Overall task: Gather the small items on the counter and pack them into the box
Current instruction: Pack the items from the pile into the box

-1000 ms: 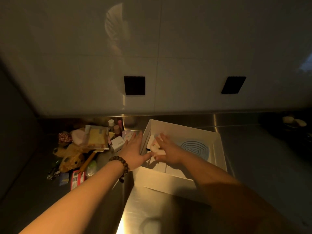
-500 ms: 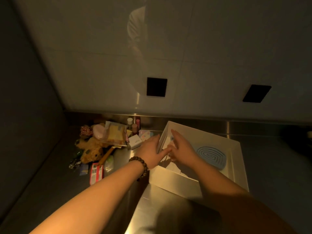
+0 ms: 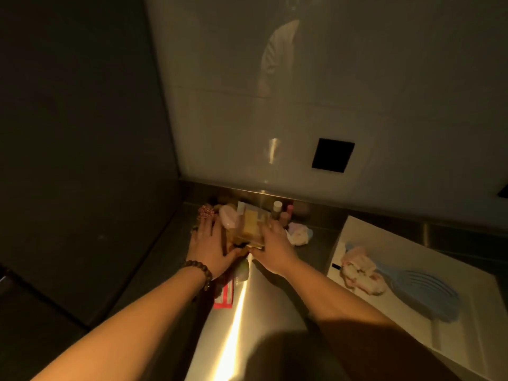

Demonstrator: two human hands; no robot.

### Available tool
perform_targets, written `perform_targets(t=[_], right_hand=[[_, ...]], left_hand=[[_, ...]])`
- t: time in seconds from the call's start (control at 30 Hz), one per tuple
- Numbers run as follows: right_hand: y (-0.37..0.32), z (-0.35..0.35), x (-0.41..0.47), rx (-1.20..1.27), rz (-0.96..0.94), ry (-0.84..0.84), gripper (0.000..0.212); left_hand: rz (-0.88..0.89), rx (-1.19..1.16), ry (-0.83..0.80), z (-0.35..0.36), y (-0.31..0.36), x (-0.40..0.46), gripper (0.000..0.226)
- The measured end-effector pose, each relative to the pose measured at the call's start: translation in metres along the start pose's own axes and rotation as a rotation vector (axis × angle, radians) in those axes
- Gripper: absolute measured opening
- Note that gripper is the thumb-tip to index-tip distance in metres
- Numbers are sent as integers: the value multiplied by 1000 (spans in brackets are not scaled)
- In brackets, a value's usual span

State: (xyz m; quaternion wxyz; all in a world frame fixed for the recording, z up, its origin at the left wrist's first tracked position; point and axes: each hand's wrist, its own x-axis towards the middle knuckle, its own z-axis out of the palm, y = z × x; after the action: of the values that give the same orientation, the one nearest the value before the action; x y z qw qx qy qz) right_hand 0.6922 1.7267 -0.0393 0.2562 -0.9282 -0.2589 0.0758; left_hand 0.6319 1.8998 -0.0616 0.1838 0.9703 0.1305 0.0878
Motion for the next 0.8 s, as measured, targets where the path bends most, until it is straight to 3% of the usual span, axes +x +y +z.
perform_targets(t=[0.13,0.3,0.5,0.63,0.8], right_hand=[[1,29,29,-57,45,-17,81],[4,46,54,-120,112,-15,86],[10,50,62,-192,104,49,67],[12,46,56,-97,48,105,49],[6,39,43,26,21,186,46]], left_hand=[[-61,-14,-88,8,-27,8,116],[-4,-43,-151,22,-34,14,116],[-14,-105,-144,32,-38,19,97],[-21,-189,-96,28,-39,19,74],[-41,-321,-47,20,-35,8,57]])
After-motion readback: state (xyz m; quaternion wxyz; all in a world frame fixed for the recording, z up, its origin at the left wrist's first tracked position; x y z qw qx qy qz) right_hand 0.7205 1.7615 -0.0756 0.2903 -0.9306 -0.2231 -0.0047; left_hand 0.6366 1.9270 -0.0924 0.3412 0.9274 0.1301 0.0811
